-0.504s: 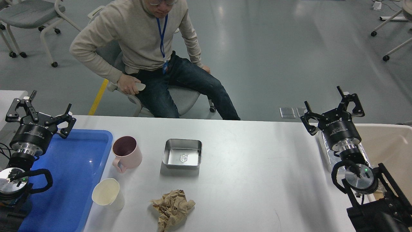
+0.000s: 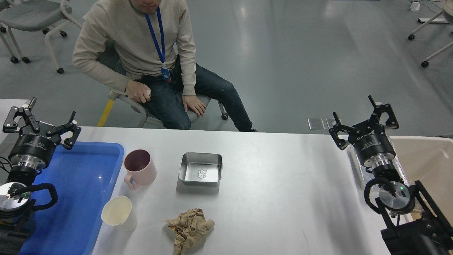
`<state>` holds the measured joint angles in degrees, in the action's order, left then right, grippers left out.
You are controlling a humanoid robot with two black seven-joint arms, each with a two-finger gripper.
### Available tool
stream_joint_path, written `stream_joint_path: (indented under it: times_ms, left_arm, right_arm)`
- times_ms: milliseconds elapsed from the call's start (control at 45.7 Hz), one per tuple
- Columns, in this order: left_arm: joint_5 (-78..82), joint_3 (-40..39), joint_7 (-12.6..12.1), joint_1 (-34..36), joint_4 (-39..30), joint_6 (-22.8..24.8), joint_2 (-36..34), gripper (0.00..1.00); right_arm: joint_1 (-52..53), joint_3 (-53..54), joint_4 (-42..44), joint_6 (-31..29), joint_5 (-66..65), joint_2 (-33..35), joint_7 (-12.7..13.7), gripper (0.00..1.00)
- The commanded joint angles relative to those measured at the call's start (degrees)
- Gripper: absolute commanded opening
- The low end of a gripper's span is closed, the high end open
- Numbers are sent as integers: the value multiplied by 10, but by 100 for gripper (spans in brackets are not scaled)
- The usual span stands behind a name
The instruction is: Tidy desktop
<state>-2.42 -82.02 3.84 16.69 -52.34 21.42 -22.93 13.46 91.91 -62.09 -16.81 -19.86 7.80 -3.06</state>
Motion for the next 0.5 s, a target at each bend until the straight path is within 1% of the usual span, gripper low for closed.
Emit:
stream_joint_path:
  times_ms: [0, 109, 197, 482]
  left_arm:
    - [0, 0, -3, 0, 0, -9, -2, 96]
    - [1, -2, 1, -1, 0, -8, -7, 96]
    - [6, -2, 17, -3, 0, -12, -12, 96]
    - [18, -3, 17, -10, 6, -2, -22, 96]
  right_arm:
    - [-4, -2, 0, -3, -1, 12, 0, 100]
    - [-9, -5, 0, -10, -1, 36, 1, 100]
    - [-13, -16, 0, -19, -4, 51, 1, 100]
    - [-17, -22, 0, -23, -30, 54, 0, 100]
